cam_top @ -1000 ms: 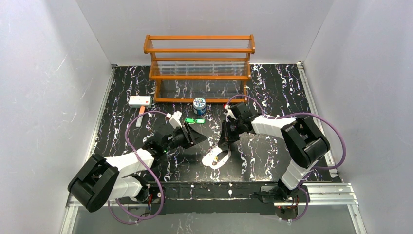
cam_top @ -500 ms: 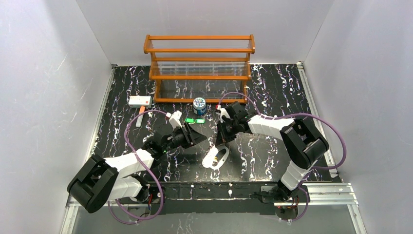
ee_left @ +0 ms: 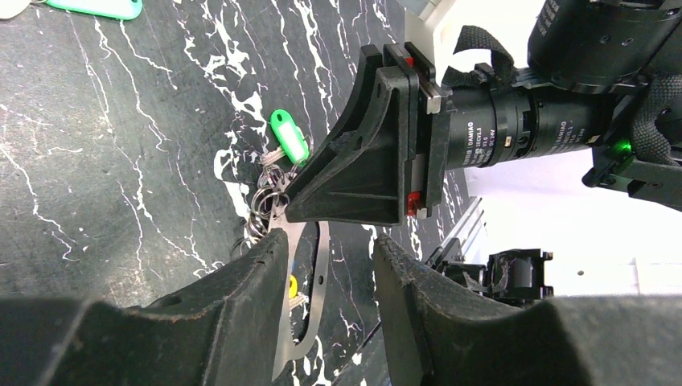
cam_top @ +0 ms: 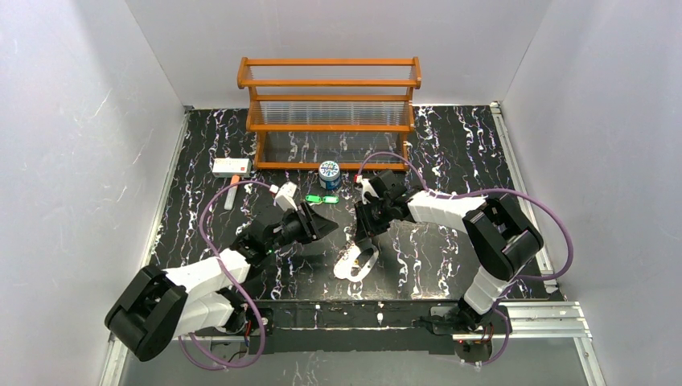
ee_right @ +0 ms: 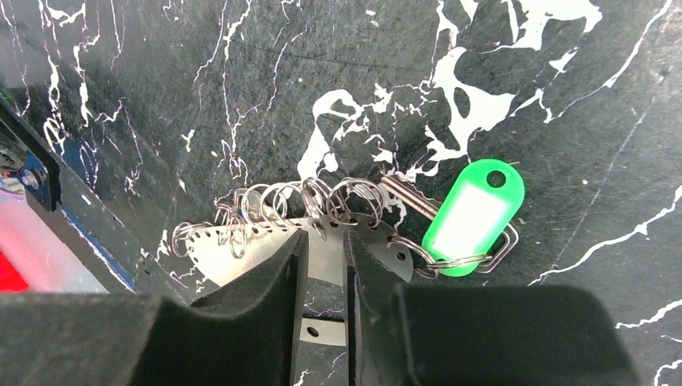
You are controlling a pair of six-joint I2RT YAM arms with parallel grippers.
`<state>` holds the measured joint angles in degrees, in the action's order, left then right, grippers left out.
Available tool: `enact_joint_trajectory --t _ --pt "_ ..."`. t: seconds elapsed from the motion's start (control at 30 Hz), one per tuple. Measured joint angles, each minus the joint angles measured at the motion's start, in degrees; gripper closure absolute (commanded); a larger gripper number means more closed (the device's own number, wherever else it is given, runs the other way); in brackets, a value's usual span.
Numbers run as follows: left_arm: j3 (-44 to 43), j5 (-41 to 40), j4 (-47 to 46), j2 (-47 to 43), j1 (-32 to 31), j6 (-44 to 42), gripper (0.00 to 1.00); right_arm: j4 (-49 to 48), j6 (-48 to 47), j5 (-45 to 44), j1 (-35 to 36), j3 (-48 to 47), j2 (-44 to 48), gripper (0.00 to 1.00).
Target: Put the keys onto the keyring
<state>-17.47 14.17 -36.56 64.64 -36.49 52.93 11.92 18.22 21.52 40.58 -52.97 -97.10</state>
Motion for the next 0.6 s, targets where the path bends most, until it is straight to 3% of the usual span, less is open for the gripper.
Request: enact_joint_trajectory --t 0.3,0.6 --pt "0.2 -1.2 1.6 -1.5 0.0 -0.9 0.58 -0.6 0.9 0.8 0.0 0.0 0.2 0.69" --pt "0.2 -1.5 2.5 -1.7 0.0 -1.7 0.58 -2.9 1.2 4.6 0.0 0.0 0.2 0.80"
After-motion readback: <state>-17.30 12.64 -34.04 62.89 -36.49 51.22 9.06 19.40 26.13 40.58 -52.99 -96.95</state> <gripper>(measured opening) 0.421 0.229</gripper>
